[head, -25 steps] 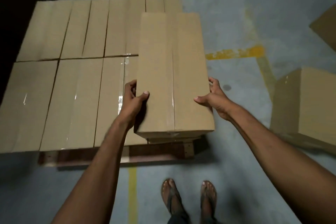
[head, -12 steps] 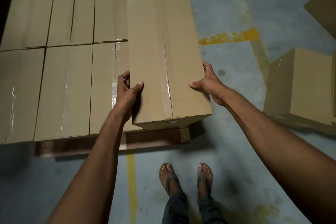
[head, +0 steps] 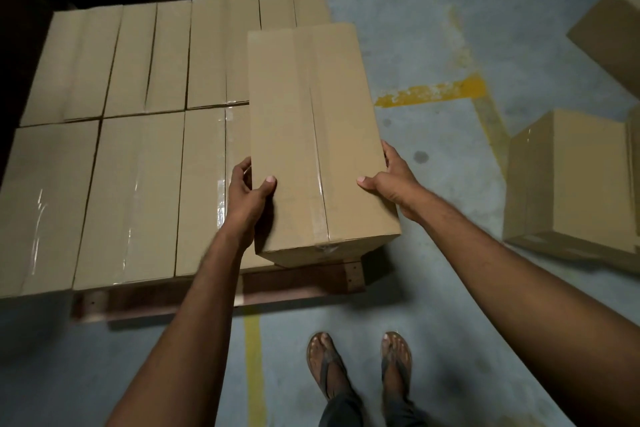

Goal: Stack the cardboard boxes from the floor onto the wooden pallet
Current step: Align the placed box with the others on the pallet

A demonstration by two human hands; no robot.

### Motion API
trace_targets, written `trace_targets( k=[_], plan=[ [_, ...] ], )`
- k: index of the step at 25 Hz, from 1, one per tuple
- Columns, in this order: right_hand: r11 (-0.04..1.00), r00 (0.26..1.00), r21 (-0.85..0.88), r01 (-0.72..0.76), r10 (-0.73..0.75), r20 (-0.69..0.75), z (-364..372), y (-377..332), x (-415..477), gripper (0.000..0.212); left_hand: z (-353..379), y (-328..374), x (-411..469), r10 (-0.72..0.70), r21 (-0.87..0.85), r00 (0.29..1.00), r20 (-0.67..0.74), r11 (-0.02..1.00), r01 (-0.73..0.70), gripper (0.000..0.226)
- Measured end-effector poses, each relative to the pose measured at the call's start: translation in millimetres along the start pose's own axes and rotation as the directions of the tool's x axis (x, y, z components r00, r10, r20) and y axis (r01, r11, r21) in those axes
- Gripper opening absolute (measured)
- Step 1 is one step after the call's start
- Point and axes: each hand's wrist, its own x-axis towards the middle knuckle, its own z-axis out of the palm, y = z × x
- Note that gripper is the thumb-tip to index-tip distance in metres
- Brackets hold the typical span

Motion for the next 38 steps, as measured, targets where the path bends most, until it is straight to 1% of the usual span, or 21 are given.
trace_targets(
  k=[10, 17, 23, 26, 30, 38],
  plan=[
    [1.000, 0.998, 0.000, 0.028, -0.028, 0.056, -0.1, 5.8, -0.4, 0.099, 2.1, -2.1, -6.4, 0.027, -0.017, 0.999, -0.038, 0.999, -0.028, 0.069],
    [0.999, 0.995, 0.014, 0.034, -0.035, 0.091, -1.4, 5.1, 4.6, 0.100, 2.8, -5.2, -4.5, 0.037, -0.035, 0.996, -0.083, 0.999, -0.040, 0.065],
    [0.999, 0.992, 0.003, 0.049, -0.049, 0.116, -5.6, 6.5, 11.3, 0.099, 1.3, -4.9, -2.5, 0.037, -0.037, 0.995, -0.089, 0.998, -0.040, 0.065],
    [0.998, 0.992, 0.002, 0.063, -0.063, 0.110, -7.5, 4.3, 12.3, 0.099, -0.6, -5.0, 0.1, 0.064, -0.046, 0.994, -0.086, 0.997, -0.068, 0.063],
    [0.997, 0.990, -0.003, 0.073, -0.072, 0.121, -6.6, 0.5, 15.2, 0.101, -2.8, -3.6, 4.4, 0.052, -0.043, 0.993, -0.101, 0.997, -0.057, 0.062],
    [0.999, 0.989, -0.012, 0.039, -0.037, 0.144, -9.2, 4.6, 9.6, 0.104, -1.2, -9.2, -0.8, 0.020, -0.056, 0.995, -0.098, 0.998, -0.026, 0.064]
  ],
)
